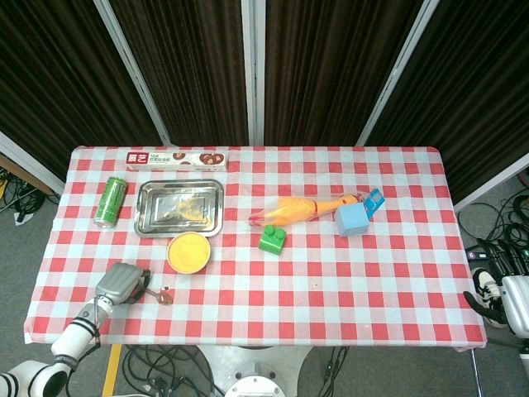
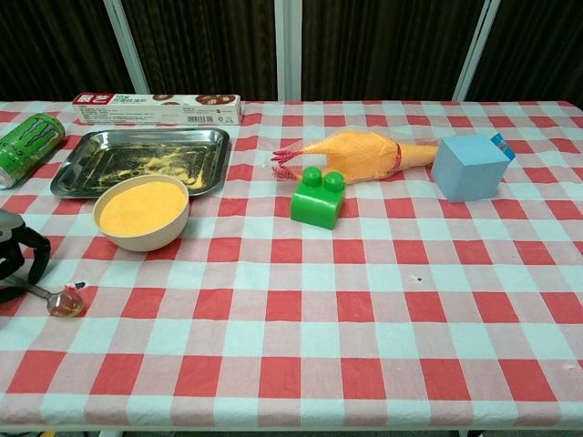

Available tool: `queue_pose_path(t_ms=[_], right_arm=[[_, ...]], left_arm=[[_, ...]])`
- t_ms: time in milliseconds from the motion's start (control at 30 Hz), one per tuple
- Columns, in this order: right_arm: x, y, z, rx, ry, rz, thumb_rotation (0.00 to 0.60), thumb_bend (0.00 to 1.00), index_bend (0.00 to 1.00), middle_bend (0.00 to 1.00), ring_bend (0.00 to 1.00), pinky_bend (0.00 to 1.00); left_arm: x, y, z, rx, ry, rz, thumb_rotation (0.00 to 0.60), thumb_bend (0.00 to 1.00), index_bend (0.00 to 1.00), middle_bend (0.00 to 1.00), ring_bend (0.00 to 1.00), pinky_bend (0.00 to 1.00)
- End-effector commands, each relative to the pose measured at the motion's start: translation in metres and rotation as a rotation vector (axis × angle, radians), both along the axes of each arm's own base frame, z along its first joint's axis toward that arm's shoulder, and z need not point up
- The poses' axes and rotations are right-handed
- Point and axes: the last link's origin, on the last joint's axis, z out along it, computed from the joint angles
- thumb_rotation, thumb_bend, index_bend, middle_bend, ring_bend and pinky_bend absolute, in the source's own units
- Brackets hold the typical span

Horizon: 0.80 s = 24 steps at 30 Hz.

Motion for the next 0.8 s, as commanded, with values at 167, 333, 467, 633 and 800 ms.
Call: queue_pose_path(t_ms=[167,333,467,633,800], right_arm=[[0.001,0.000,0.003,-0.009,0.002,0.010,0.600,0.17,0.00,0.12,0.00,0.04],[-0.002,-0.001,0.003,-0.010,-0.007,0.010,0.600,0.17,0.00,0.12,0.00,0.04],[-0.001,-0.003,0.003,-0.008,-0.003,0.019,0.600,0.17,0.00,0.12,0.00,0.04],[0.000,-0.003,0.002,0.000,-0.006,0.027,0.600,0.17,0.00,0.12,0.00,0.04],[-0.002,-0.002,0.003,-0.006,-0.006,0.019,0.600,0.17,0.00,0.12,0.00,0.04]], left_arm=[[0.010,0.007,0.024,0.072,-0.010,-0.018,0.600,0.41,0.62,0.91,0.86,0.93],[0.028,0.025,0.049,0.141,-0.047,-0.024,0.600,0.41,0.62,0.91,0.86,0.93],[0.052,0.043,0.058,0.167,-0.048,-0.074,0.600,0.41,0.62,0.91,0.86,0.93],[0.080,0.063,0.051,0.116,0.022,-0.141,0.600,0.42,0.62,0.91,0.86,0.93],[0.098,0.077,0.034,0.112,0.106,-0.181,0.600,0.42,0.62,0.91,0.86,0.93]])
